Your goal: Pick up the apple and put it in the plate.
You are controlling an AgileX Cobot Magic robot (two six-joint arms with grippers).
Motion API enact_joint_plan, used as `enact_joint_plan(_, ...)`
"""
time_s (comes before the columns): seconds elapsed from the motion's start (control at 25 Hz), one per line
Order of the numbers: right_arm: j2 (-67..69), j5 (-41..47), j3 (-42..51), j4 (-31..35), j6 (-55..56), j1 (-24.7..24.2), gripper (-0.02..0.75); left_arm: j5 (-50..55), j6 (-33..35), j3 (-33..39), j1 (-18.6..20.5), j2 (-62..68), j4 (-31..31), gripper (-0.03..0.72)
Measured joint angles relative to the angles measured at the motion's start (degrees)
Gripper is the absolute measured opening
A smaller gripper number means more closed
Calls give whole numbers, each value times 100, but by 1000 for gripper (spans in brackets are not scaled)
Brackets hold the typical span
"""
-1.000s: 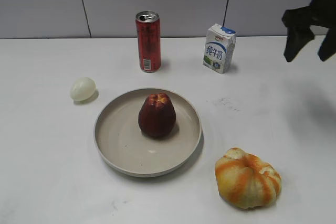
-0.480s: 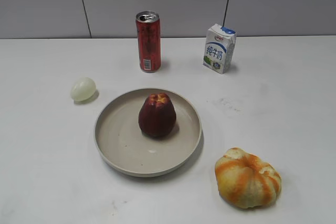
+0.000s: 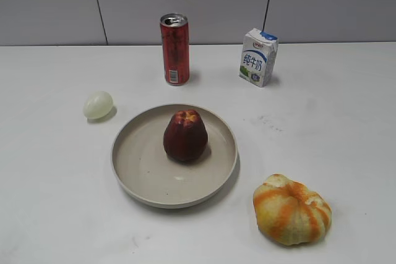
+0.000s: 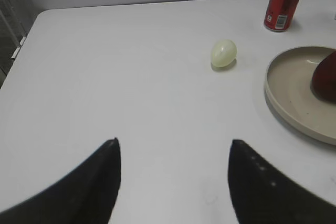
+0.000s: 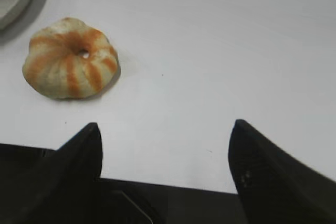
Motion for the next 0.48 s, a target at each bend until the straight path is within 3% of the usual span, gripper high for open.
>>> enact_joint_plan(0.48,-1592,4,24,12,0,0,592,0,0,0,0,0,0,491)
